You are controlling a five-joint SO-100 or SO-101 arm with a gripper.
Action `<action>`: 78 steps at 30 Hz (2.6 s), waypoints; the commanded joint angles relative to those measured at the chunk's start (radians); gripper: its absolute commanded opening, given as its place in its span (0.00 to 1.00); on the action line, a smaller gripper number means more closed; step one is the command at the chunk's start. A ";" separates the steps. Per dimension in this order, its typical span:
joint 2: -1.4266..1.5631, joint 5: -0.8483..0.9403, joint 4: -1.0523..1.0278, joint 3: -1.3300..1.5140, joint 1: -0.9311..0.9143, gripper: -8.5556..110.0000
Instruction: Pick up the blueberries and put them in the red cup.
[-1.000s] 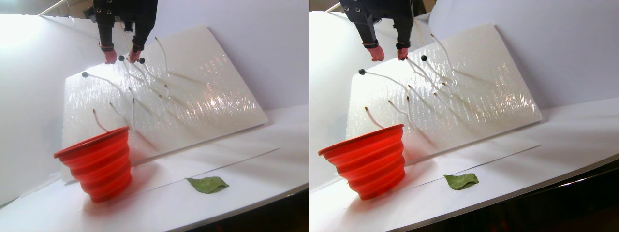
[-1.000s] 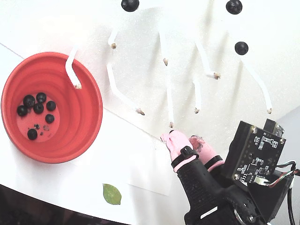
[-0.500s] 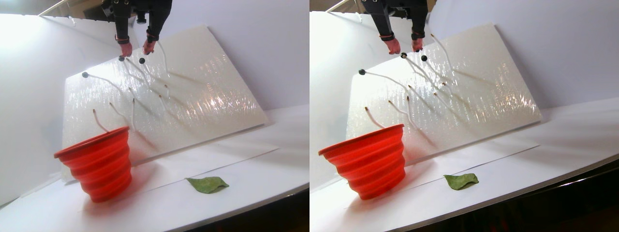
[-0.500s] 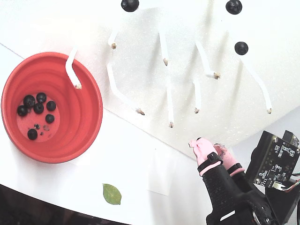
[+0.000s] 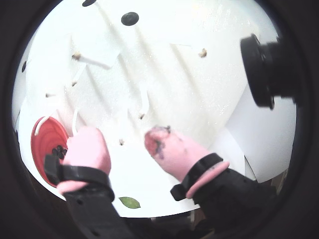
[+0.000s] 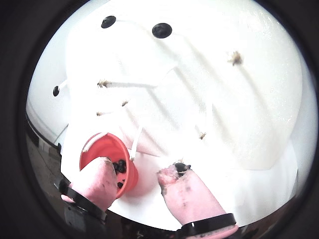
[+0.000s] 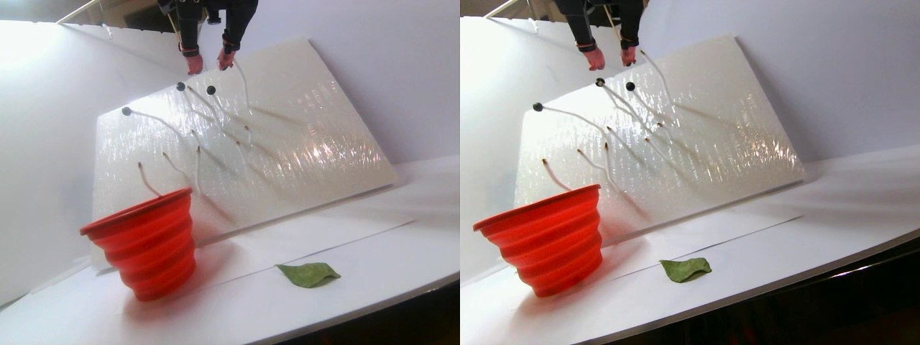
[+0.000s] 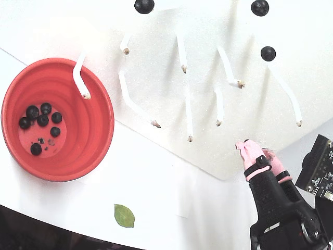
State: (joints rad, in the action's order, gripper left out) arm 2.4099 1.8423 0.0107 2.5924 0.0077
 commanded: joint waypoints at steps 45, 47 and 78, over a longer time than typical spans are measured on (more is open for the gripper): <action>-0.359 0.051 0.275 -0.368 0.074 0.22; -0.379 0.054 0.287 -0.382 0.074 0.22; -0.634 0.115 0.411 -0.558 0.075 0.22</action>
State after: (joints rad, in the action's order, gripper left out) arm 1.7656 1.9497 0.3896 2.1430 0.0568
